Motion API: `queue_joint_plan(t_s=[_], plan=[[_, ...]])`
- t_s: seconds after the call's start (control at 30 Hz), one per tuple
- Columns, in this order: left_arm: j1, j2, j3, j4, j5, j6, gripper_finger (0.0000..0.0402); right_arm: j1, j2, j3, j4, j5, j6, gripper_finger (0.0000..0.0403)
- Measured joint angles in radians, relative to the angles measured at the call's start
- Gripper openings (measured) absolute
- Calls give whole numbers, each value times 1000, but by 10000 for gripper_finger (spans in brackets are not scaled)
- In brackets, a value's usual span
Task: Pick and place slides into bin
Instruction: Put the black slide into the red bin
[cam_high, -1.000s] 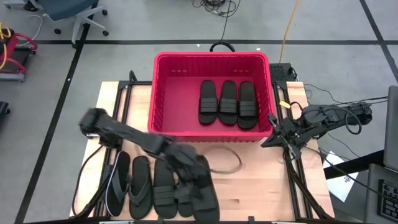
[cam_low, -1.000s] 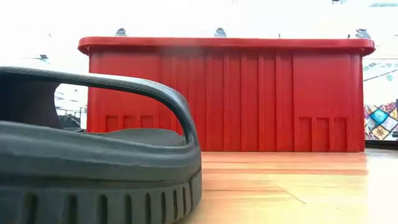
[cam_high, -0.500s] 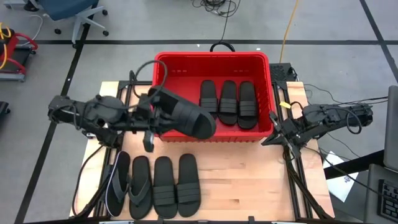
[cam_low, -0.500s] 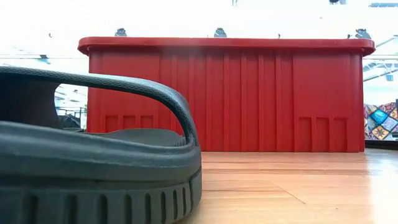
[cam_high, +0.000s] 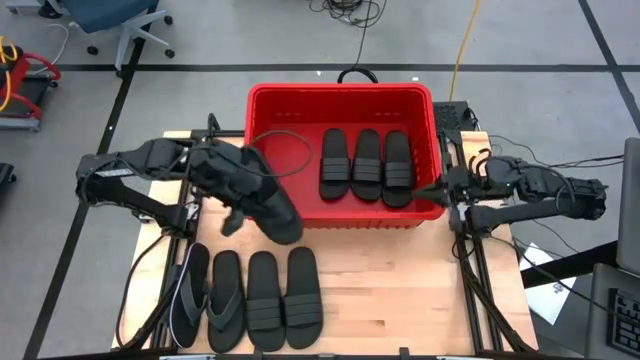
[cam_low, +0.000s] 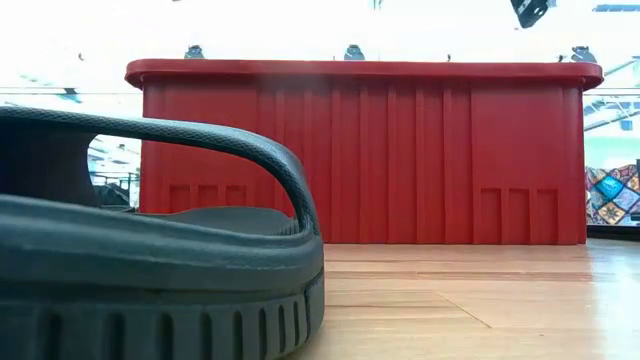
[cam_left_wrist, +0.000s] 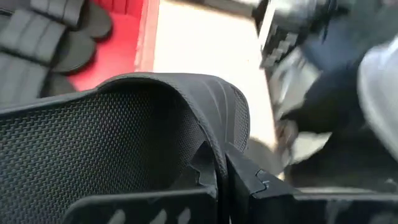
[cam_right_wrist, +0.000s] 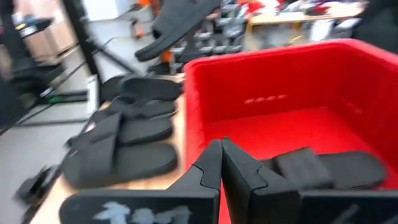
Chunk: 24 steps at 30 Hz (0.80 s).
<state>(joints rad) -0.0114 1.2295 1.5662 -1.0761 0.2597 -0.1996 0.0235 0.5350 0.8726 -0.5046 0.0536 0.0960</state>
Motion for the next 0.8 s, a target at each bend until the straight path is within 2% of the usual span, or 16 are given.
queue_joint_plan(t_s=[0.07,0.17,0.3,0.5,0.63,0.8], plan=[[41,2,48,-86,-12,138,0,-9,1,0,23,53,10,0],[119,15,107,-157,-106,351,0,-14,5,0,45,164,49,0],[261,55,151,-140,-128,583,0,-14,11,0,74,238,100,0],[450,196,158,-158,-21,822,0,-14,22,0,109,235,109,0],[500,310,159,-148,35,952,0,-14,31,0,108,234,108,0],[520,479,158,-163,67,1038,0,-14,35,0,108,232,139,0]])
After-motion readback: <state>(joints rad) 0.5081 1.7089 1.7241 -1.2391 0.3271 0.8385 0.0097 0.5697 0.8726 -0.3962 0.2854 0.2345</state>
